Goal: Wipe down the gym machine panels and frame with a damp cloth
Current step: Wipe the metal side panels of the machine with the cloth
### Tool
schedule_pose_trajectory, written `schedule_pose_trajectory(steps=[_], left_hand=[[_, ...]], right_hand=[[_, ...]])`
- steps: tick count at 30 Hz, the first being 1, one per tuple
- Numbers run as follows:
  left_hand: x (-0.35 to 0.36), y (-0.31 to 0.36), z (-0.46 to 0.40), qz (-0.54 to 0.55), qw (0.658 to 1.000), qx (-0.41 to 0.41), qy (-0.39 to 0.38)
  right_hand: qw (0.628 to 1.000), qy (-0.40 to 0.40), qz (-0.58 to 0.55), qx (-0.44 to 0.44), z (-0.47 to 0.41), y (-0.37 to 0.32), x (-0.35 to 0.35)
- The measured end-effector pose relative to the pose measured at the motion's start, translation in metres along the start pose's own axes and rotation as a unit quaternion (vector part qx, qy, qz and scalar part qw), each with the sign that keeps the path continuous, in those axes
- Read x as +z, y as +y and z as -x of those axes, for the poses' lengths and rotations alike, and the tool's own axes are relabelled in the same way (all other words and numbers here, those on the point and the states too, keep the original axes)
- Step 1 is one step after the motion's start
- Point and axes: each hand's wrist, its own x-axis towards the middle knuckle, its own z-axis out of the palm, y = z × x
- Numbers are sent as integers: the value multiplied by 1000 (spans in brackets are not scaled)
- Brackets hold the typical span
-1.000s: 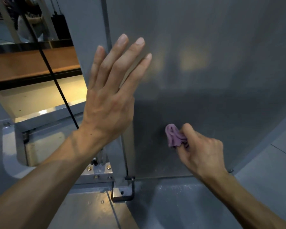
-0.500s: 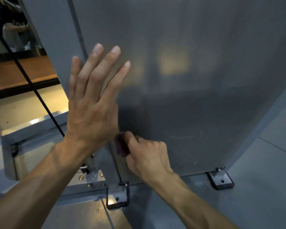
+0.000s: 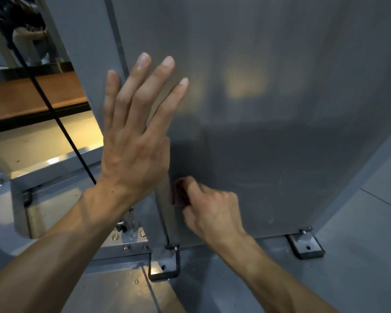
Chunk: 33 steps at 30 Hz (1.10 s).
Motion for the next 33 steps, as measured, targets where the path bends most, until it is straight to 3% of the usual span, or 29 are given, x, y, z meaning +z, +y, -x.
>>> schedule_pose_trajectory(steps=[5,9,17,21,28,33], left_hand=[[0,1,1,8,1000,-5,1],[3,5,0,4,1000,-13,8],[20,34,7,2,1000,6,-20],[23,40,9,1,999,22,-29],[30,55,20,9,996,53,-70],[35,61,21,11,997,49,-64]], right_hand=[[1000,5,8,8,-2,-12,1],[1000,22,-5,10,10,32,-14],[992,59,38,109,36,128,-58],[992,55,13,116,31,110,-45],[999,12,33,26,11,42,-17],[999,33,28,21,17,75,-33]])
